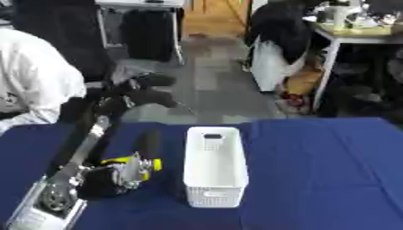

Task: Pick up objects on the table and place them in the box.

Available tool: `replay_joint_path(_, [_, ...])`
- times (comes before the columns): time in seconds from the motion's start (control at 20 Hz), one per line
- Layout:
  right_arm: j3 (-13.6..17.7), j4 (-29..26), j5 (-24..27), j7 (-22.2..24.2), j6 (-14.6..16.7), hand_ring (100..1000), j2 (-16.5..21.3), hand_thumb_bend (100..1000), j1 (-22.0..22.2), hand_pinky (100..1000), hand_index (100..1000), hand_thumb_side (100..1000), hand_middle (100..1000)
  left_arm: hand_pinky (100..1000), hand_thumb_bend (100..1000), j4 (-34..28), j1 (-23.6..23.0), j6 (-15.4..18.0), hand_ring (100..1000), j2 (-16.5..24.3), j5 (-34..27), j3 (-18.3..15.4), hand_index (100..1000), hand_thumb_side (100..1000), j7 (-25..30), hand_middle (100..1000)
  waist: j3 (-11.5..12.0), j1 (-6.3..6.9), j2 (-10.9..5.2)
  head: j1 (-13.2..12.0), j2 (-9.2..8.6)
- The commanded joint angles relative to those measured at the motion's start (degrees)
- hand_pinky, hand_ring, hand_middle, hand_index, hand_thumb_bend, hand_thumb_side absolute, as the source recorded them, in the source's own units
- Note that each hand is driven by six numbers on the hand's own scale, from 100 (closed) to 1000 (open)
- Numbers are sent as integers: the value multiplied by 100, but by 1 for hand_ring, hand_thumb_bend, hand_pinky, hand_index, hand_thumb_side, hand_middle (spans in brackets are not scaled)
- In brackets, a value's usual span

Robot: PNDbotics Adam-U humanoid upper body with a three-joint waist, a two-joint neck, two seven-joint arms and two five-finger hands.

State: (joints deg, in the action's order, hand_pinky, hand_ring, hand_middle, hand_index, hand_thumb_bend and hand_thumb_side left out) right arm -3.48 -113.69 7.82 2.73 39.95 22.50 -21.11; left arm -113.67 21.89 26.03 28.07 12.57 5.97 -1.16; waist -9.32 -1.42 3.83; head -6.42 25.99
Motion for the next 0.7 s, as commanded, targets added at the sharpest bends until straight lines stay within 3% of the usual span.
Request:
replay_joint_path(0.05, [33,-90,-37,60,-5,100,80,100,-28,100,100,826,122,703,100,-92,38,-13,654,105,-7,-77,835,670,-14,847,13,-1,-49,26,-61])
replay_joint_path(0.25, [35,-90,-70,98,-20,100,81,100,-27,100,100,776,130,703,100,-92,39,-22,649,104,3,-91,835,670,-26,847,15,-2,-39,64,-48])
replay_joint_path(0.7, [82,-90,-198,168,-134,100,70,100,-26,100,100,796,160,725,100,-92,40,-67,665,130,147,-143,856,715,61,865,-54,1,-39,33,-28])
